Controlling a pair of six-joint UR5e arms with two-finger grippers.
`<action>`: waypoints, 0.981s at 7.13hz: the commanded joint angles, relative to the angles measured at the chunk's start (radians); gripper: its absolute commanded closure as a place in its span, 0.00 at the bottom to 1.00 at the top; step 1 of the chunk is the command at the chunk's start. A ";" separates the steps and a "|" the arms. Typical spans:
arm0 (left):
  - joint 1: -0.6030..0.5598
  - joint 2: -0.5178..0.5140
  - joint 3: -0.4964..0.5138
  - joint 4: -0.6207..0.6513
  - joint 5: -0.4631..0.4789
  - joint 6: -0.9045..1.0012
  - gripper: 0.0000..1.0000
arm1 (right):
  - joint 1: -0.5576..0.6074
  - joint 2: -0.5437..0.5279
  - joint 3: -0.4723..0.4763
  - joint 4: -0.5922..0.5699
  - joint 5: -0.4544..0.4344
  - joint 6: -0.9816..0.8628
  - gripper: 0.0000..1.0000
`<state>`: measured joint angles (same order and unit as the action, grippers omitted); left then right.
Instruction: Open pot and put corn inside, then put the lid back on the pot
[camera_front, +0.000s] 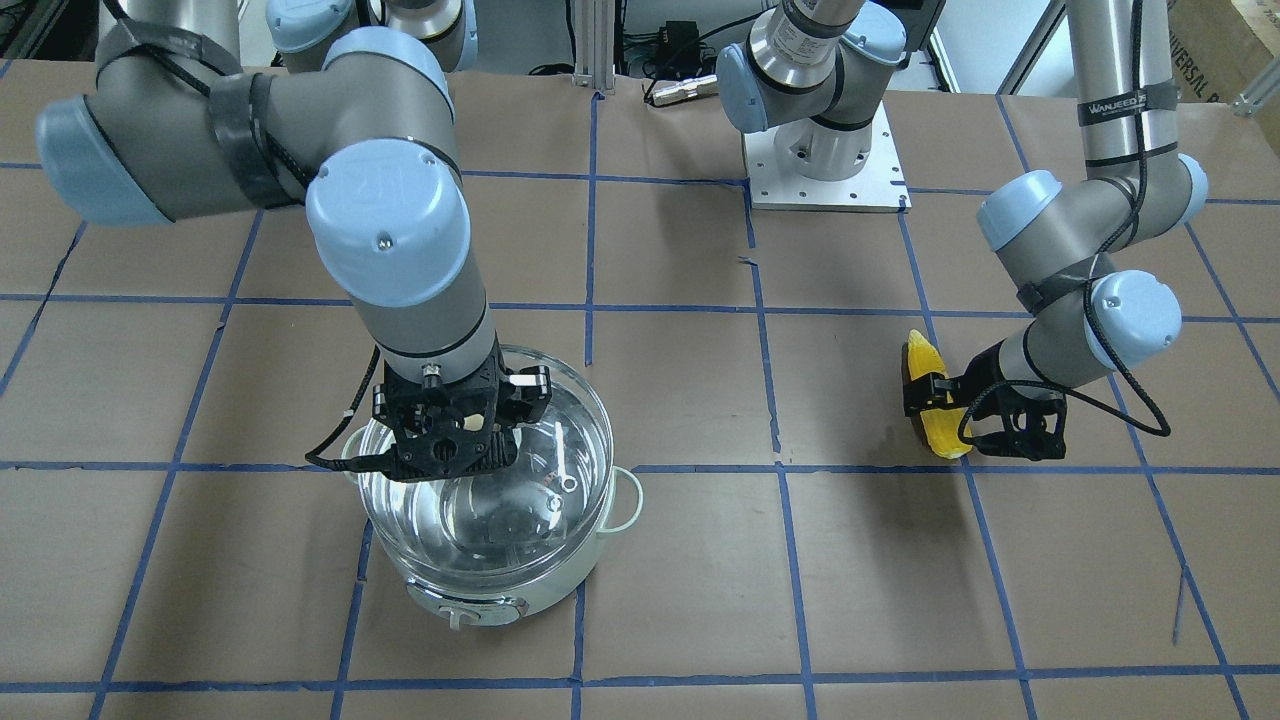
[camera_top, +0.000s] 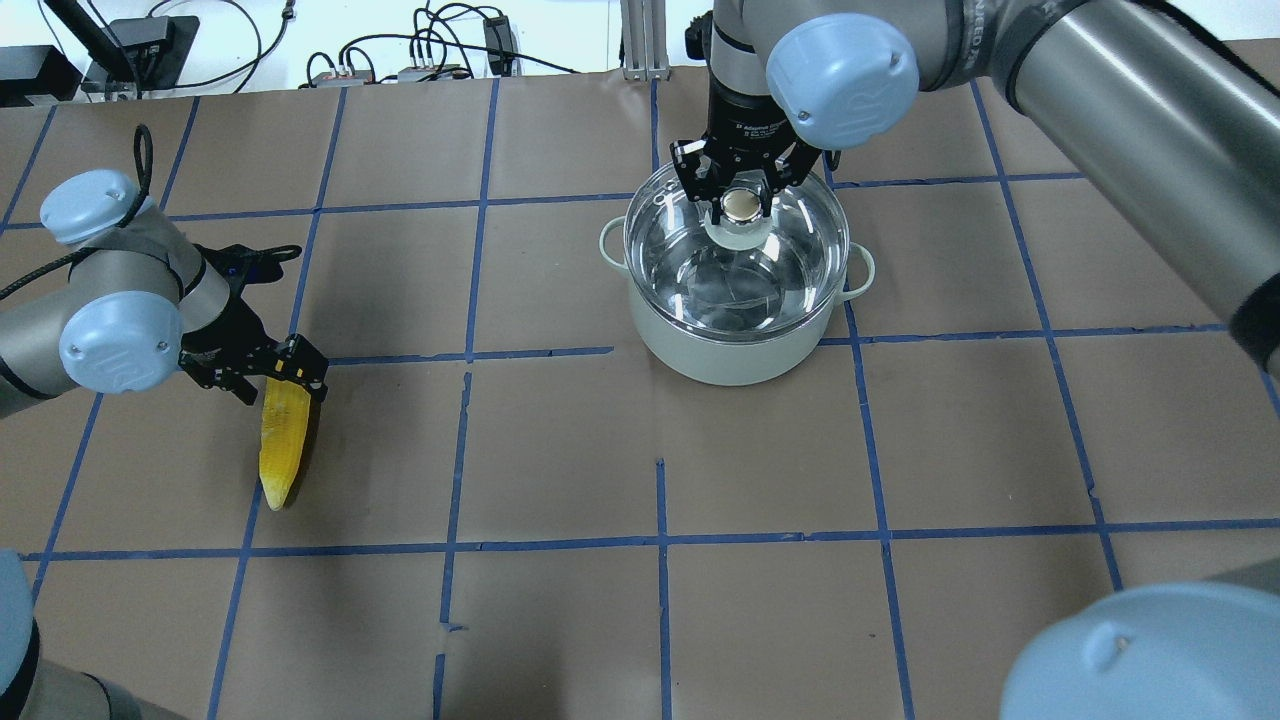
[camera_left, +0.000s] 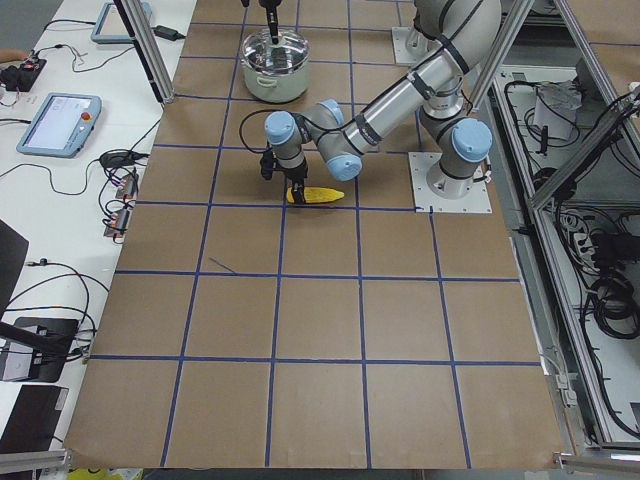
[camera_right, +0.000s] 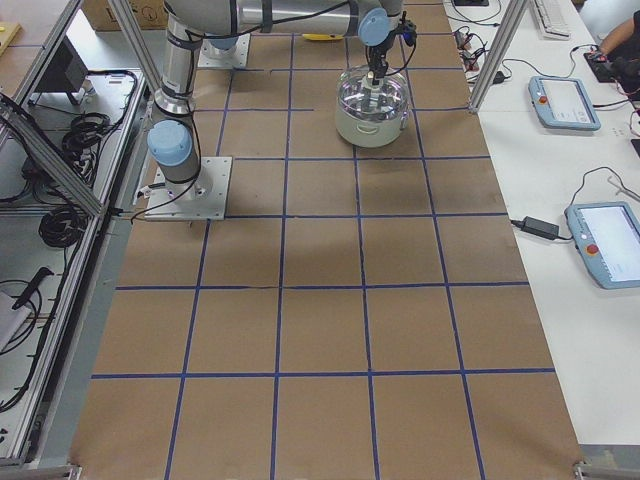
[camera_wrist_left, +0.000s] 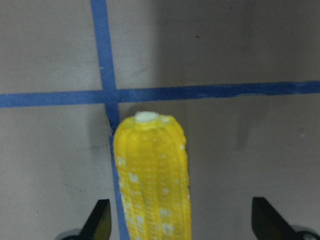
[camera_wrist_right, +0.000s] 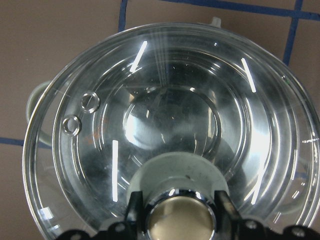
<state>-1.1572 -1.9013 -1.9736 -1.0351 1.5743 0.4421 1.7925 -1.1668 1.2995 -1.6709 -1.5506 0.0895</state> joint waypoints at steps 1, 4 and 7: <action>0.004 -0.009 -0.013 0.014 0.003 0.004 0.46 | -0.024 -0.080 -0.043 0.103 -0.005 -0.023 0.60; -0.001 0.021 0.008 -0.035 0.004 -0.008 0.81 | -0.142 -0.201 -0.017 0.219 0.001 -0.154 0.74; -0.047 0.065 0.141 -0.238 -0.013 -0.096 0.83 | -0.208 -0.223 0.003 0.276 -0.006 -0.198 0.85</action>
<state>-1.1783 -1.8563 -1.9033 -1.1604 1.5739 0.3989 1.6042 -1.3832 1.2908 -1.4096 -1.5505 -0.0994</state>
